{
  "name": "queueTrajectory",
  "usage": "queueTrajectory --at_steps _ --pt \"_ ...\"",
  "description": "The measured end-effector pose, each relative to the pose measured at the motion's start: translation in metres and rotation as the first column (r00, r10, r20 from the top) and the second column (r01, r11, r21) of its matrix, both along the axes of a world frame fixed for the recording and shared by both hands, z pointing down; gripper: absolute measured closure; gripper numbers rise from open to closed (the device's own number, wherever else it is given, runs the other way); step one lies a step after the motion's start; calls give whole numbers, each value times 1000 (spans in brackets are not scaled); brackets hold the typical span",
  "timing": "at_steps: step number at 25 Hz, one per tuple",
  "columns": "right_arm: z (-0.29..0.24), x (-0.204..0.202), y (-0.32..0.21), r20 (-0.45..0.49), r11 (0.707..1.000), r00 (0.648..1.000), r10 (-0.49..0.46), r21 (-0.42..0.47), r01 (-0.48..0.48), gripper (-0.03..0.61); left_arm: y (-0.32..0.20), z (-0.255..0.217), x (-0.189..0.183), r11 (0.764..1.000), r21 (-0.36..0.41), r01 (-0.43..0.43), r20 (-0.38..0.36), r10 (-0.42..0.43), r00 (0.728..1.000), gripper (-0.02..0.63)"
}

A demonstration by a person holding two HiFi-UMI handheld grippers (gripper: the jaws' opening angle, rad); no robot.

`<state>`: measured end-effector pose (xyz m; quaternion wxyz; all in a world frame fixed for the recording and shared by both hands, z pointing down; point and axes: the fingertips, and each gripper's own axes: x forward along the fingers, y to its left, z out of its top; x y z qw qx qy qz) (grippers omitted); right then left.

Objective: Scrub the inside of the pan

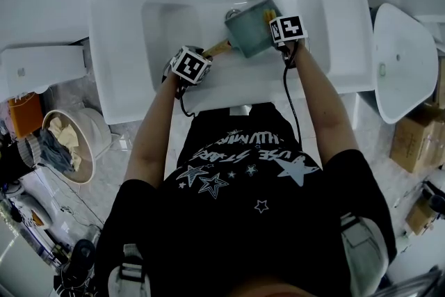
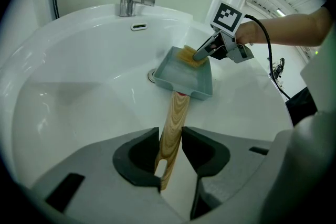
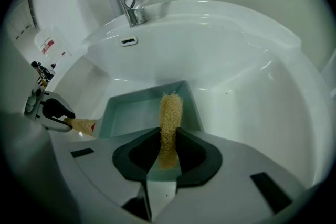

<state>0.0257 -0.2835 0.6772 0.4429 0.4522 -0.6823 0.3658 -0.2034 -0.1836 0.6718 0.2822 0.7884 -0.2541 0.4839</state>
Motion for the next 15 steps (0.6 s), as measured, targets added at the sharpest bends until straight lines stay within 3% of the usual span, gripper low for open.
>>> queueTrajectory --at_steps 8,15 --pt "12 10 -3 -84 1000 996 31 -3 -31 491 -3 2 1 1000 7 -2 -4 2 1000 472" --pt "19 8 -3 -112 999 993 -21 -28 18 491 -2 1 1 1000 1 -2 -5 2 1000 472"
